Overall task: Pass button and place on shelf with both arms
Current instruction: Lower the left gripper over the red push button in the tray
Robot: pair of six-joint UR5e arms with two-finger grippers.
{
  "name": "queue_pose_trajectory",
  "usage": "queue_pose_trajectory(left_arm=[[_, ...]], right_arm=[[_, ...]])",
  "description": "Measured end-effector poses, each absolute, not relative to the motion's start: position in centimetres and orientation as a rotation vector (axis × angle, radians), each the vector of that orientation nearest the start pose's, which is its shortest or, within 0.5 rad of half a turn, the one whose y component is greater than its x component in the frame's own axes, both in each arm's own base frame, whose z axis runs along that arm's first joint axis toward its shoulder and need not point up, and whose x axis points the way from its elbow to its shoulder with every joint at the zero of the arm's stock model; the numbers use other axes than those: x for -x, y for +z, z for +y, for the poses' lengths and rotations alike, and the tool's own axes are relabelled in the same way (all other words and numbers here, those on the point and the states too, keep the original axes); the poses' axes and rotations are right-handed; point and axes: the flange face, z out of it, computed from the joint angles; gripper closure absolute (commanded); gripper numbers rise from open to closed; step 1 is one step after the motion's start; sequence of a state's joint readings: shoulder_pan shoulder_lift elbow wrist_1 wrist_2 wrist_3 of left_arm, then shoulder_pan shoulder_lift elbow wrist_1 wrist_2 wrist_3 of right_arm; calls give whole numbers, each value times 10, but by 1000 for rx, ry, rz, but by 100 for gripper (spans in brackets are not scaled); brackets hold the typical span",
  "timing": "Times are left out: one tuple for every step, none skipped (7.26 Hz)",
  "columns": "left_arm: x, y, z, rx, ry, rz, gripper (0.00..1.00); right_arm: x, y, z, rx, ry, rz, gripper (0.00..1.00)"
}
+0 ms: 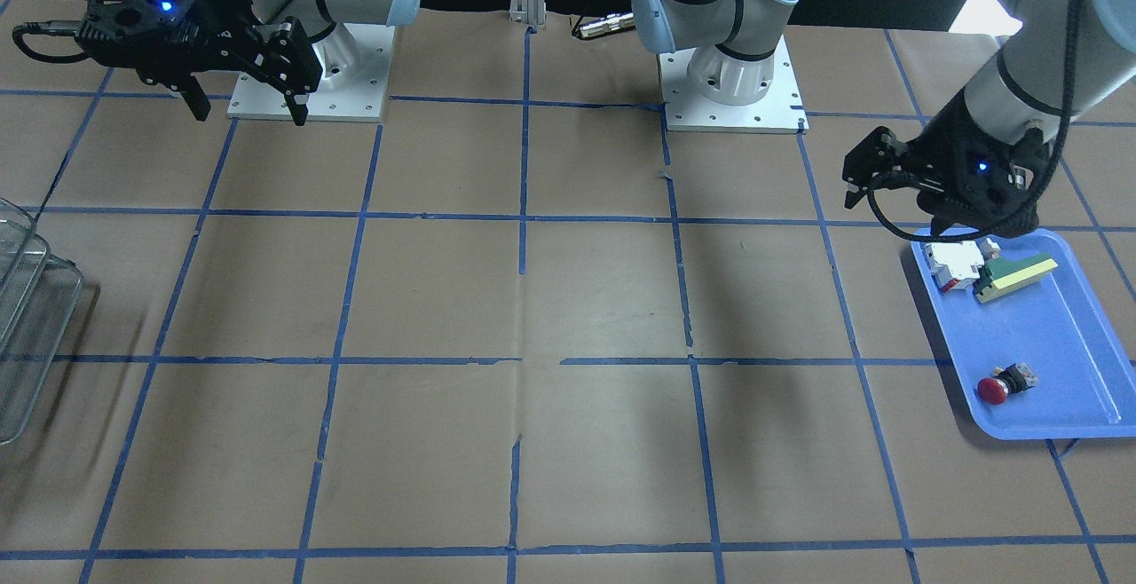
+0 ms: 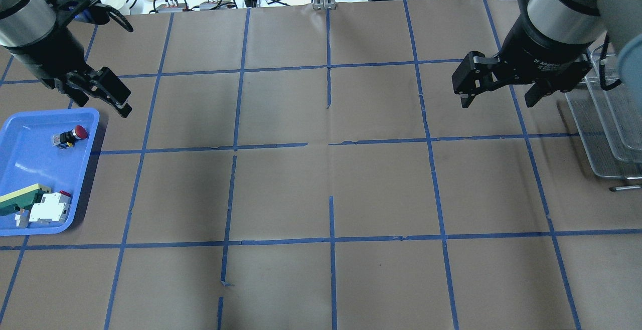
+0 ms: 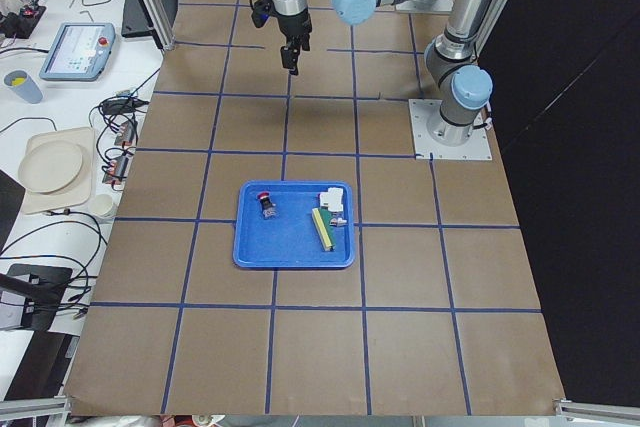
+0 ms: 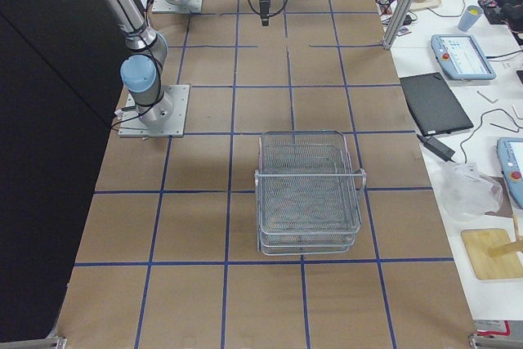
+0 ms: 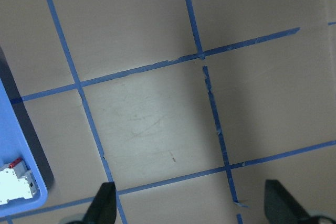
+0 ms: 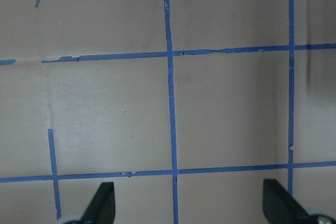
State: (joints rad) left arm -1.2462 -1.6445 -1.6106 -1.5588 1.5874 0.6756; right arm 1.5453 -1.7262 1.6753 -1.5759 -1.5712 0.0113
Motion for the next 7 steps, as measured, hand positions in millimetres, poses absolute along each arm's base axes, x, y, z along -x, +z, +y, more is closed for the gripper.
queue_pose_trajectory(left_arm=[[-73, 417, -537, -611, 147, 3122, 2], [-114, 400, -545, -683, 139, 3120, 2], [-154, 381, -552, -768, 116, 3105, 1], [-196, 361, -558, -869, 73, 3068, 1], [-239, 336, -562, -1001, 11, 3025, 1], [-279, 310, -561, -1170, -75, 2982, 1], [-312, 288, -557, -1348, -180, 2922, 2]], right_arm=[[-122, 509, -434, -57, -90, 3141, 0], [-122, 509, -434, -57, -92, 3141, 0], [-122, 509, -435, -56, -93, 3141, 0], [-122, 509, -435, -56, -92, 3140, 0], [-122, 509, -434, -56, -93, 3140, 0], [-122, 510, -434, -55, -93, 3140, 0], [-122, 509, -434, -55, -92, 3141, 0]])
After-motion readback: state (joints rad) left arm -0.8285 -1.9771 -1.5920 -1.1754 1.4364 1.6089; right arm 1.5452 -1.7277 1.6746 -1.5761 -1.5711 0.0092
